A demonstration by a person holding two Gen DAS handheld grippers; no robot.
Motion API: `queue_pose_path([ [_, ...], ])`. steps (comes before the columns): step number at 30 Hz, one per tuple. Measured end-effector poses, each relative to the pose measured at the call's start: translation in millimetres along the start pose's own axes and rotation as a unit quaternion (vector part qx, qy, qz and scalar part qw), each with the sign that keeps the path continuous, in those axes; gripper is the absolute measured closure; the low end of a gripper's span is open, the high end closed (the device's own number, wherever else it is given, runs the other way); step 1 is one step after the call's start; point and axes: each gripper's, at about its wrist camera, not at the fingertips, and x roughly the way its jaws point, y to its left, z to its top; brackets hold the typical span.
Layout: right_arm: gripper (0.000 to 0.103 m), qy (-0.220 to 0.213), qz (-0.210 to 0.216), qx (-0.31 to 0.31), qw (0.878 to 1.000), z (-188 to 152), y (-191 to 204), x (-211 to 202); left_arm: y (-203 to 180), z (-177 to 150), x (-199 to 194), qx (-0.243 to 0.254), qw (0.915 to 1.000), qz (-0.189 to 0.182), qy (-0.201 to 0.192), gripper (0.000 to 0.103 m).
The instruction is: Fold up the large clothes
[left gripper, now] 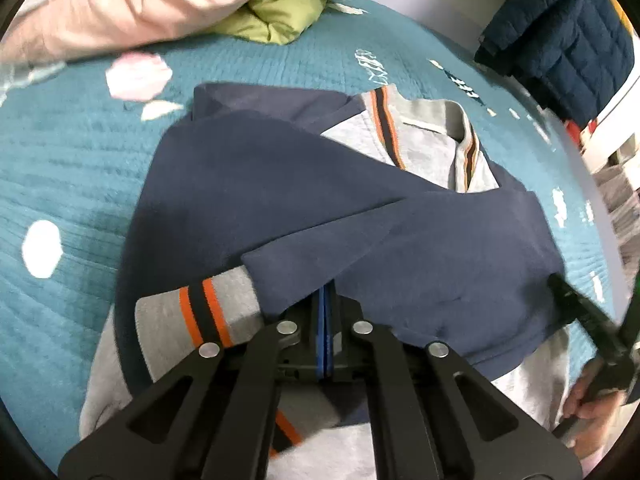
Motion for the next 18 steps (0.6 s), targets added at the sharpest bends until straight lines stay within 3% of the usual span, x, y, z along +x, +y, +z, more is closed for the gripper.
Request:
queue_pose_path([
  [3, 0.103, -0.034, 0.032, -0.023, 0.999, 15.9, 26.3, -18.6, -20.6, 2.1, -16.2, 0.014, 0.9996, -0.003, -0.023, 0.103],
  [5, 0.103, -0.042, 0.063, -0.037, 0.996, 23.4, 48.1, -16.7, -35.8, 7.8, -22.0, 0.017, 0.9988, -0.024, -0.040, 0.103],
  [10, 0.103, -0.007, 0.123, -0.072, 0.990, 19.5, 98.4, 21.8, -66.0, 17.8, 3.8, 0.042, 0.9963, -0.052, -0.055, 0.103],
  [14, 0.102, 0.028, 0.122, -0.079, 0.989, 6.1, 104.3, 55.6, -51.3, 13.8, 35.2, 0.032, 0.9982, -0.031, -0.040, 0.103],
  [16, 0.103, 0.028, 0.132, -0.077, 0.988, 5.7, 94.6, 57.1, -34.8, 10.2, 35.7, 0.014, 0.9969, -0.060, -0.049, 0.103],
  [18, 0.103, 0.016, 0.099, -0.087, 0.991, 9.0, 85.1, 50.6, -22.1, 11.5, 30.5, 0.001, 0.9968, -0.062, -0.051, 0.103],
])
